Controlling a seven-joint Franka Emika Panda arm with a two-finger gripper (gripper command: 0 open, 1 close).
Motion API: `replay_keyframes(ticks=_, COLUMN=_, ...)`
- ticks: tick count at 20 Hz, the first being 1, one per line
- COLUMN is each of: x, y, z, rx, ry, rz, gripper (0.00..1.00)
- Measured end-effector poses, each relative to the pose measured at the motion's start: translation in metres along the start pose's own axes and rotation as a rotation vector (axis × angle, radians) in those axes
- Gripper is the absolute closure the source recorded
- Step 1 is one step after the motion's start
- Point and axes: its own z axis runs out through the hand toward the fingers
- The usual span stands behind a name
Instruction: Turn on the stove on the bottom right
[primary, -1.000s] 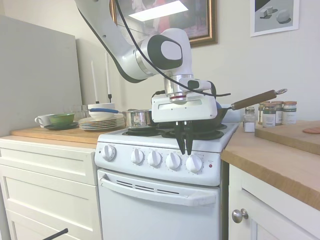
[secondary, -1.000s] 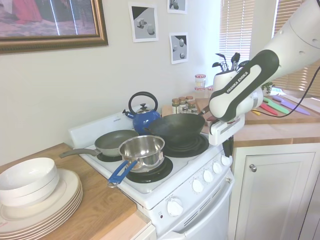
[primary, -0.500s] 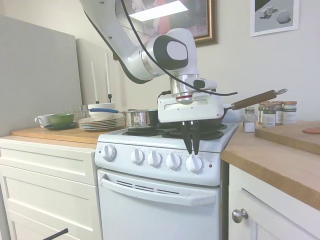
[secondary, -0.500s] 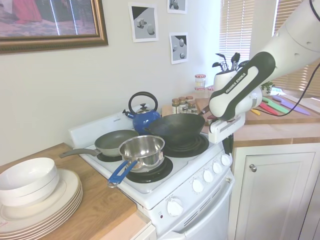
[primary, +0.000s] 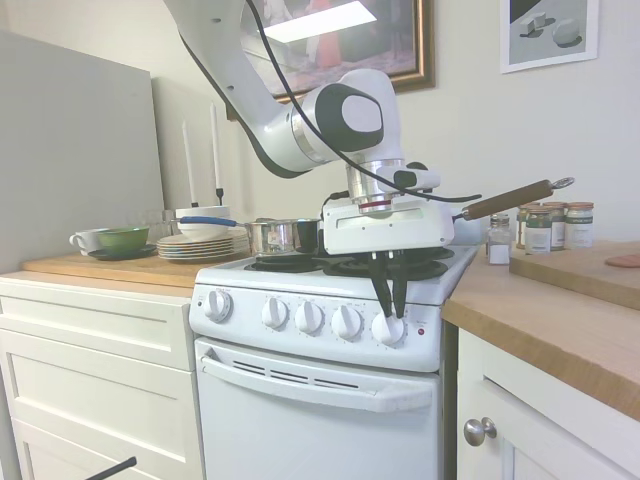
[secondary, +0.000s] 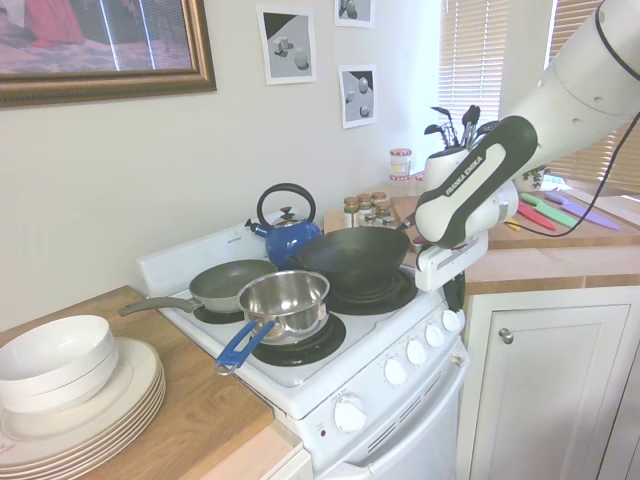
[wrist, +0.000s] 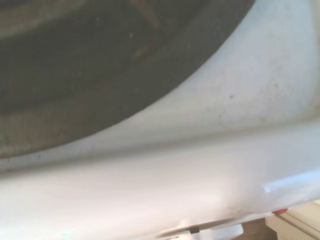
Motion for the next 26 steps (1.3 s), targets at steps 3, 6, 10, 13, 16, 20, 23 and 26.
replay_keyframes(ticks=3, x=-0.001, y=-0.002, z=0.000, rx=-0.001, ry=-0.001, rz=-0.003, gripper=1.00)
replay_keyframes(ticks=6, x=-0.003, y=-0.004, z=0.001, rx=-0.002, ry=-0.002, rz=-0.004, gripper=1.00)
replay_keyframes(ticks=10, x=-0.003, y=-0.005, z=0.002, rx=-0.004, ry=-0.004, rz=-0.004, gripper=1.00)
replay_keyframes(ticks=13, x=-0.004, y=-0.006, z=0.002, rx=-0.005, ry=-0.006, rz=-0.004, gripper=1.00)
replay_keyframes(ticks=16, x=-0.005, y=-0.007, z=0.002, rx=-0.006, ry=-0.007, rz=-0.001, gripper=1.00)
replay_keyframes(ticks=20, x=-0.007, y=-0.009, z=0.001, rx=-0.007, ry=-0.009, rz=0.002, gripper=1.00)
replay_keyframes(ticks=23, x=-0.008, y=-0.011, z=0.001, rx=-0.010, ry=-0.012, rz=0.002, gripper=1.00)
replay_keyframes(ticks=26, x=-0.011, y=-0.014, z=0.001, rx=-0.013, ry=-0.017, rz=0.000, gripper=1.00)
